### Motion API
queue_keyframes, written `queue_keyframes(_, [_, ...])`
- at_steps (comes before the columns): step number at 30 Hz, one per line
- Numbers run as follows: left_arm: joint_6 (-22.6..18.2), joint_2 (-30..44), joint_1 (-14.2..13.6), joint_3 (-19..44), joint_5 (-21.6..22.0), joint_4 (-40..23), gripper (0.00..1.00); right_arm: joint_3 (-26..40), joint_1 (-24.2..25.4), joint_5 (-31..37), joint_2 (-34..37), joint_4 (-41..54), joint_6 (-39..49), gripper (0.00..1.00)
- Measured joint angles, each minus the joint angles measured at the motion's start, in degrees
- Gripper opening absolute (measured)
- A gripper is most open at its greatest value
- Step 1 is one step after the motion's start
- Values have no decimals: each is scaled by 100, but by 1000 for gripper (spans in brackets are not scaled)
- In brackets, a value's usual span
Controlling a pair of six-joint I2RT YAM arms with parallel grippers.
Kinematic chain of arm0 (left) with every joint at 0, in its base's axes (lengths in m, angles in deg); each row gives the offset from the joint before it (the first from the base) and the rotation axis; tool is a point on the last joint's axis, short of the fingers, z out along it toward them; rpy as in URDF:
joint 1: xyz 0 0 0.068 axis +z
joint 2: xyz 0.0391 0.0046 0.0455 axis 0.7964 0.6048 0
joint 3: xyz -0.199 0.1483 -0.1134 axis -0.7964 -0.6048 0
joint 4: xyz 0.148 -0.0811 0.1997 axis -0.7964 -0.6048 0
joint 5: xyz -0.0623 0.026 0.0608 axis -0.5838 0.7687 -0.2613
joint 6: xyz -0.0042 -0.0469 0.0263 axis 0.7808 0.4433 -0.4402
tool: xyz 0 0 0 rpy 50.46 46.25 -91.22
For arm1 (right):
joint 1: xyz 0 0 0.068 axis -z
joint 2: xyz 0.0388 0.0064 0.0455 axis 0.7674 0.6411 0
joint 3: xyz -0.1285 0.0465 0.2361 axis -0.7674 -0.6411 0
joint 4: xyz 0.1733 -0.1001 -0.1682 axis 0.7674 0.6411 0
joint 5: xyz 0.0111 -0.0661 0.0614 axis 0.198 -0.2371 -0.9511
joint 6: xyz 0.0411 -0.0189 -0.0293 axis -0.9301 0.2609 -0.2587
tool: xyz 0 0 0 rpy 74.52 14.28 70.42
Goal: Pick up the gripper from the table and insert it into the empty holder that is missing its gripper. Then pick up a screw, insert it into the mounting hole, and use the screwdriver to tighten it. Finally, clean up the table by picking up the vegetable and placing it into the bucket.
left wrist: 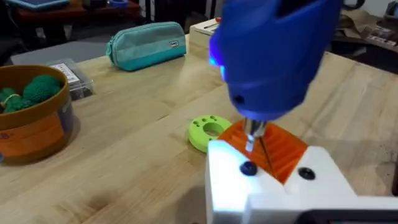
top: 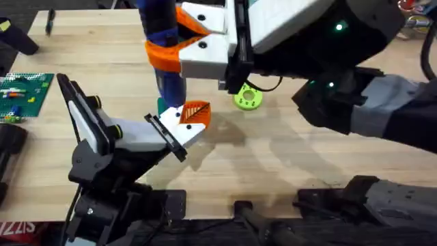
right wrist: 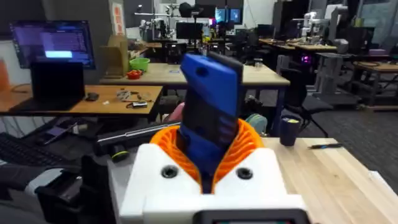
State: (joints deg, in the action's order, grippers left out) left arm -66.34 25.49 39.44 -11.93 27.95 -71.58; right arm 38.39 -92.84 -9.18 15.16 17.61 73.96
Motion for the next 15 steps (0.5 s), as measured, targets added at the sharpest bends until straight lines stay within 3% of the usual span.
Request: queue_keyframes(15, [0, 0, 0, 0, 0, 0, 15, 0, -6, -65, 0, 158, 0, 66])
